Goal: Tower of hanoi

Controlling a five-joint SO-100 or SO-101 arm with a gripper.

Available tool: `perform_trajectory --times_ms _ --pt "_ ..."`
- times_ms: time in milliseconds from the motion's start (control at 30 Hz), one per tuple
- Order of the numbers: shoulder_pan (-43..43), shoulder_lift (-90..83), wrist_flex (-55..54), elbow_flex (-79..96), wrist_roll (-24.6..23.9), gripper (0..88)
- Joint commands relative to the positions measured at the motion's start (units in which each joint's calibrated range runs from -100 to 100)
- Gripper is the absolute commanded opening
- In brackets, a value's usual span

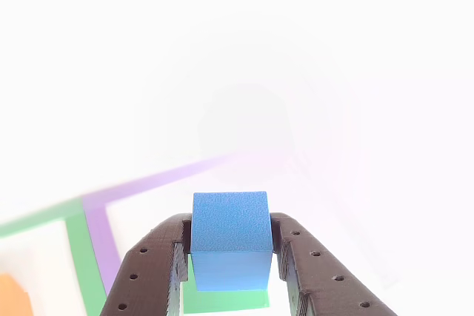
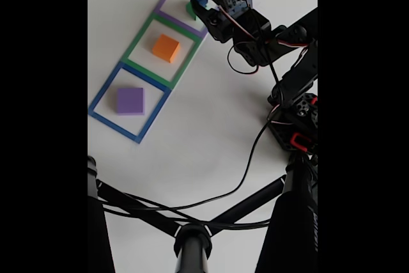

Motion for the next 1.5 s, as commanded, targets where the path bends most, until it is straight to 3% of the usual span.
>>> perform_trajectory --times_ms 0,1200,1467 --pt "-0.51 0.61 -2.05 -2.57 0.00 3.2" --pt "-0.32 10.06 -7.64 -5.84 0.00 4.0" --pt "-0.03 11.19 -8.04 -6.02 0.00 12.0"
